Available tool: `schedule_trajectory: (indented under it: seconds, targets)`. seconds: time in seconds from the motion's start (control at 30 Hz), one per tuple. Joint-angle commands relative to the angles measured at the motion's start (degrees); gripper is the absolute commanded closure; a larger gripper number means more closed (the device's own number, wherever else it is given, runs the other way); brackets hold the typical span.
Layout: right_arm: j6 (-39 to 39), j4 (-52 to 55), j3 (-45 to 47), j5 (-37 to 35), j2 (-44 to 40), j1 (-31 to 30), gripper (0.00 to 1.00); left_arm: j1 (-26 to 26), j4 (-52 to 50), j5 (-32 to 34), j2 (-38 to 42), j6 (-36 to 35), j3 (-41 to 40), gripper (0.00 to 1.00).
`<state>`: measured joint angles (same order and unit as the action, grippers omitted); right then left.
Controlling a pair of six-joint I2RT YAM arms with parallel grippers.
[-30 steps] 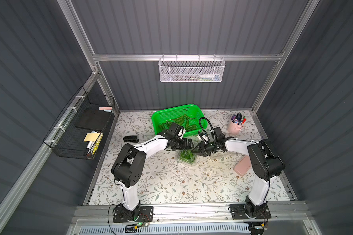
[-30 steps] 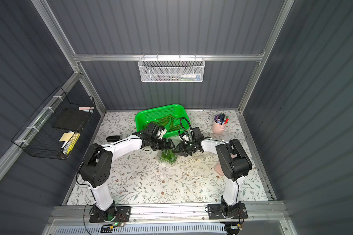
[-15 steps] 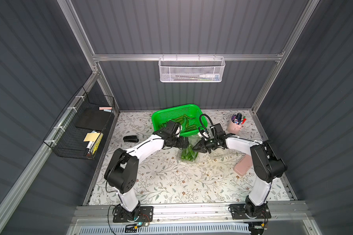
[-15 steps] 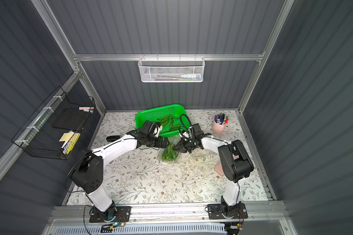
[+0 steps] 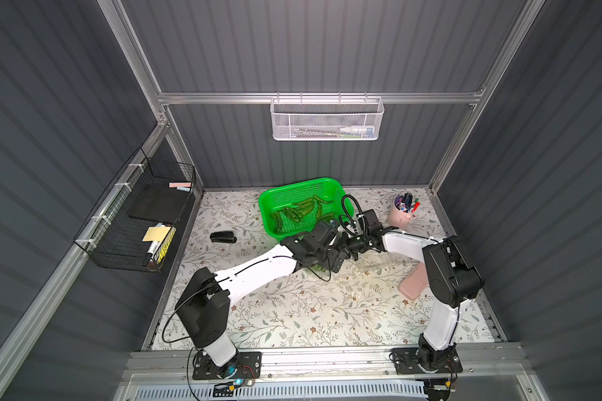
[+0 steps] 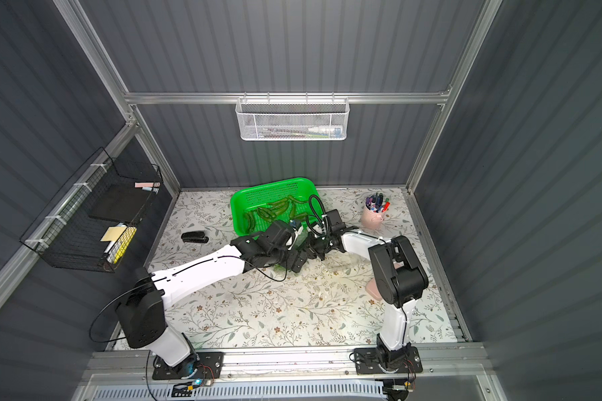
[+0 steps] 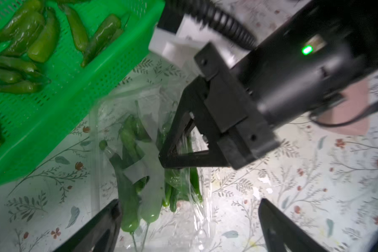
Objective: Take small green peppers out of containers
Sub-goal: Open the packing box at the center of the board.
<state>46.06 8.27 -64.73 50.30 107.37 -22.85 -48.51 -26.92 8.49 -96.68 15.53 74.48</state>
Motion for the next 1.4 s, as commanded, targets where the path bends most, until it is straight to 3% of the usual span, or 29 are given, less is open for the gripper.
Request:
schedule_trajectory:
  seconds: [0.0, 0.13, 0.53, 0.83, 0.93, 1.07, 1.2, 1.37]
  targets:
    - [0.6, 0.0, -1.0, -0.5, 0.2, 0.2, 0.89, -1.1, -2.8, 14.1, -1.3, 4.5, 2.6, 0.14]
    - [-0.1, 0.1, -1.0, 0.3, -0.1, 0.2, 0.89, -1.9, -2.5, 18.4, -2.3, 6.0, 3.0, 0.21]
    - [-1.3, 1.3, -1.3, 0.7, 0.2, 0.2, 0.89, -3.4, 2.3, 7.5, -4.6, 3.0, 1.2, 0.21]
    - [-1.0, 0.4, -1.0, 0.9, 0.1, 0.2, 0.89, -3.5, -2.0, 13.1, -8.9, 5.9, 3.1, 0.25]
    - [-1.0, 0.3, -0.8, 1.2, 0.1, 0.2, 0.89, -3.5, -3.3, 15.7, -9.7, 7.9, 4.0, 0.32]
    - [-1.7, 0.7, -0.7, 1.8, 0.0, 0.2, 0.88, -3.5, -2.7, 15.5, -9.3, 8.1, 4.1, 0.34]
    - [-2.7, 2.1, -0.8, 2.0, 0.5, 0.2, 0.88, -3.5, -0.3, 13.1, -7.5, 7.2, 3.1, 0.34]
    - [-3.7, 3.0, -0.2, 1.9, 0.8, 0.2, 0.88, -3.5, 7.3, 6.8, -1.6, 4.3, -1.1, 0.21]
